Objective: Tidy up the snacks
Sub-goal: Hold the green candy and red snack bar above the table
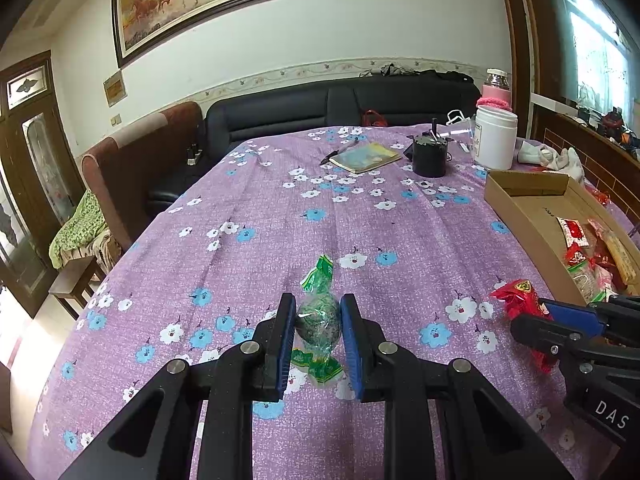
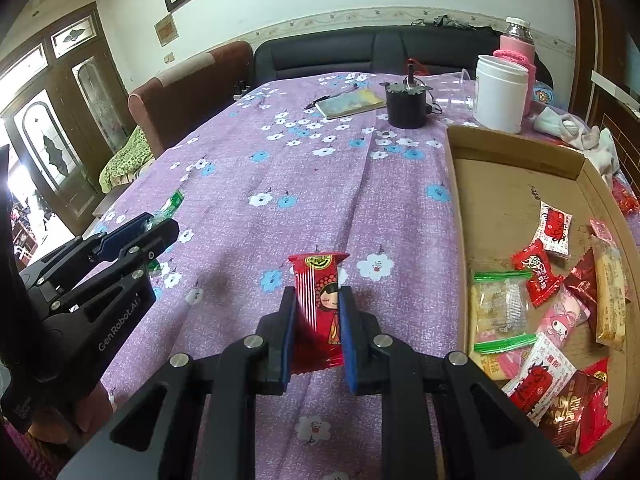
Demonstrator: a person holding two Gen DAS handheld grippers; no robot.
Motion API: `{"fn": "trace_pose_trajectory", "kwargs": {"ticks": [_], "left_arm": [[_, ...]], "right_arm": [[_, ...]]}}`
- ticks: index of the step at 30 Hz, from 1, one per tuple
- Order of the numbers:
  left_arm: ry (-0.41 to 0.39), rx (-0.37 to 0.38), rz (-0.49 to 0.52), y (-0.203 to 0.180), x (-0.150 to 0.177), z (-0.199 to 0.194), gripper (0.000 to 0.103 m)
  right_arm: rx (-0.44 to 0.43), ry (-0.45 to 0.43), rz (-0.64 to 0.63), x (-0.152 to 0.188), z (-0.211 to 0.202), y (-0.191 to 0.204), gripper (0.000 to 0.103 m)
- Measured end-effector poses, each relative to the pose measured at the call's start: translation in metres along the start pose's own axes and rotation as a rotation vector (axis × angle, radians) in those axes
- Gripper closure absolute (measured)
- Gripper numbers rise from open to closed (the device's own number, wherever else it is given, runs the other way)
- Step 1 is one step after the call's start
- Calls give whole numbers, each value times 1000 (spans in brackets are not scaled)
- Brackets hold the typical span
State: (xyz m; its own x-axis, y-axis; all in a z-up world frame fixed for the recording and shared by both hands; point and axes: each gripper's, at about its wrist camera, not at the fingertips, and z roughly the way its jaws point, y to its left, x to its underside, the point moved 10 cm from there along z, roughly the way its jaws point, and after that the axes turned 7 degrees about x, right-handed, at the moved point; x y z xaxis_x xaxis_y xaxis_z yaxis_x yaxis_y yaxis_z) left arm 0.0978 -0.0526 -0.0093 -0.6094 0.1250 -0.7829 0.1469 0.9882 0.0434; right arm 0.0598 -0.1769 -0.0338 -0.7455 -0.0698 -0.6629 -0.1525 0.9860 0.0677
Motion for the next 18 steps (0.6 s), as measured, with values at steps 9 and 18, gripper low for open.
{"fn": "trace_pose_trajectory", "kwargs": {"ticks": [9, 18], "left_arm": [[-1, -3, -1, 1, 0, 1, 79], [-1, -7, 2, 0, 0, 1, 79]], "right_arm": [[4, 2, 0, 1, 0, 0, 84], [10, 8, 6, 1, 2, -2, 84]]}}
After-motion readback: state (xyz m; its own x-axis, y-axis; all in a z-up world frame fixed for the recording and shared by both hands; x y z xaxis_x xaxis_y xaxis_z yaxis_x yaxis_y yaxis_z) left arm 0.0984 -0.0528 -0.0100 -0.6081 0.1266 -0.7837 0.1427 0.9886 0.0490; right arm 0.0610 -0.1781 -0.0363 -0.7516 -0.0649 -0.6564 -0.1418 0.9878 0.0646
